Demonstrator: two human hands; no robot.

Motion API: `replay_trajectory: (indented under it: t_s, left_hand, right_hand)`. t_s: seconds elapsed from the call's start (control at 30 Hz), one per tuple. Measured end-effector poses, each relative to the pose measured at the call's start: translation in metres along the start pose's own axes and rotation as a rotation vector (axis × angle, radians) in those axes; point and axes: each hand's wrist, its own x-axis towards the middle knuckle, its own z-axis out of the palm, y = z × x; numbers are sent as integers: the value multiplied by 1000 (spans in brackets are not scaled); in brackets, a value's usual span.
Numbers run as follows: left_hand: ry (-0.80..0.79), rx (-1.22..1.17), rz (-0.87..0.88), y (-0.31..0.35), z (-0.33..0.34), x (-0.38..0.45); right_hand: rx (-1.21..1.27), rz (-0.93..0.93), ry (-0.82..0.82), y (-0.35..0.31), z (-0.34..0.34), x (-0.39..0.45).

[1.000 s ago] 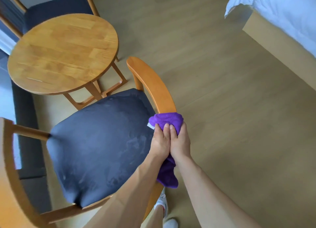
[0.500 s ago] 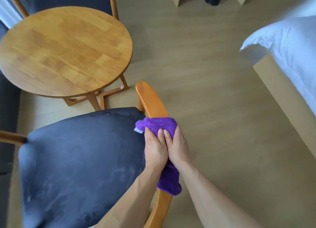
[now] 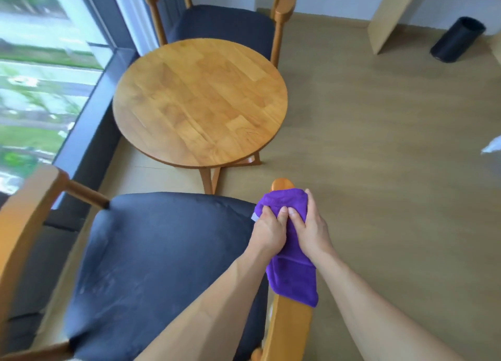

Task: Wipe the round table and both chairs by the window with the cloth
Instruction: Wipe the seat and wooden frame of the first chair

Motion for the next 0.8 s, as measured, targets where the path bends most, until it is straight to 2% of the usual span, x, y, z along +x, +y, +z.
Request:
replay_trajectory:
  t_s: [0.17, 0.3, 0.4, 0.5, 0.6, 0.8]
  left_hand:
    - [117, 54, 1, 23, -8, 39]
    - [225, 66, 116, 44, -17, 52]
    - [279, 23, 208, 70, -31, 53]
    - [344, 7, 349, 110, -58, 52]
    - [382, 134, 506, 166, -100, 38]
    - [375, 297, 725, 296, -180, -42]
  right_hand:
    - [1, -107, -99, -14, -3, 55]
    - [-10, -177, -99, -29, -12, 84]
    - [-1, -306, -84, -53, -35, 102]
    - [9, -459, -83, -94, -69, 121]
    - [18, -622, -90, -149, -117, 132]
    - [-35, -883, -55, -271, -223, 118]
